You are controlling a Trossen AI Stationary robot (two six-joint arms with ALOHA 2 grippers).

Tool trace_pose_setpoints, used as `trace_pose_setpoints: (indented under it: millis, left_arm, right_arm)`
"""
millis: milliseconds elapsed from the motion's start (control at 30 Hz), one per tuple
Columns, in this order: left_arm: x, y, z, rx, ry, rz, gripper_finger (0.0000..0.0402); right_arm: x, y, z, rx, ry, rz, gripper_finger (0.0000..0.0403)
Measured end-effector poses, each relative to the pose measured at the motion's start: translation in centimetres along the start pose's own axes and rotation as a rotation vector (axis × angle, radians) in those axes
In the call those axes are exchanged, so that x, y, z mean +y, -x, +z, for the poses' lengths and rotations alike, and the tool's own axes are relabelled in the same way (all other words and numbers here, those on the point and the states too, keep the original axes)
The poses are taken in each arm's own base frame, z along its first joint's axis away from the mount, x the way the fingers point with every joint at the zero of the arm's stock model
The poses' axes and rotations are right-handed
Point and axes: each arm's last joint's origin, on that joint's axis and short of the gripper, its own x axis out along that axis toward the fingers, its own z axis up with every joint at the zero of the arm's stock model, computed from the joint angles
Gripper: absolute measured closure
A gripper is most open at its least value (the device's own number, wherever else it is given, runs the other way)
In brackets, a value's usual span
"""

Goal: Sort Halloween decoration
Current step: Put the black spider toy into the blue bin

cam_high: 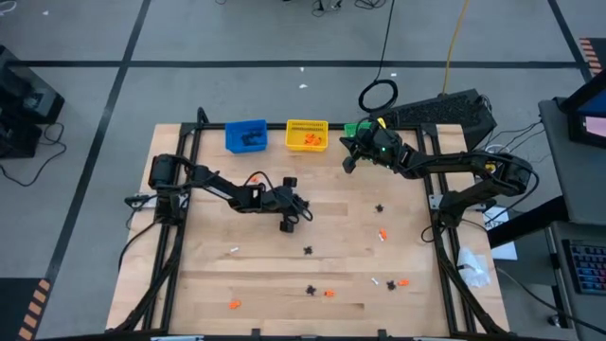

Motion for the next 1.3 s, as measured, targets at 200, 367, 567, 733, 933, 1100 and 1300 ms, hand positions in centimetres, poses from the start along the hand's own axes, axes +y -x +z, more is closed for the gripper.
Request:
trace_pose_setpoints:
  millis: [200, 367, 567, 733, 933, 1100, 1300]
  left_arm:
    - [0.9, 1.7, 0.7, 0.014, 0.028, 0.036, 0.0398]
    - [2.1, 4.2, 1.5, 0.024, 0.073, 0.032, 0.0401]
    - [4.6, 7.7, 2.1, 0.022, 0.179, 0.072, 0.0401]
    - [7.3, 10.4, 1.5, 0.049, 0.282, 0.136, 0.0401]
    - [11.8, 13.1, -1.0, 0.122, 0.47, 0.291, 0.0401]
    - [16.2, 14.2, -4.9, 0.198, 0.625, 0.427, 0.0401]
    - [19.5, 13.3, -9.5, 0.24, 0.774, 0.435, 0.0401]
  right_arm:
    - [0.0, 0.0, 0.0, 0.0, 0.001, 0.0, 0.0401]
    - [0.0, 0.0, 0.0, 0.0, 0.002, 0.0, 0.0401]
    - [0.0, 0.0, 0.0, 0.001, 0.003, 0.0, 0.0401]
    - [0.0, 0.0, 0.0, 0.001, 0.003, 0.0, 0.0401]
    - [0.0, 0.0, 0.0, 0.001, 0.003, 0.001, 0.0401]
    - [0.1, 0.0, 0.0, 0.001, 0.004, 0.004, 0.0401]
    - [0.1, 0.0, 0.0, 0.0, 0.007, 0.005, 0.0401]
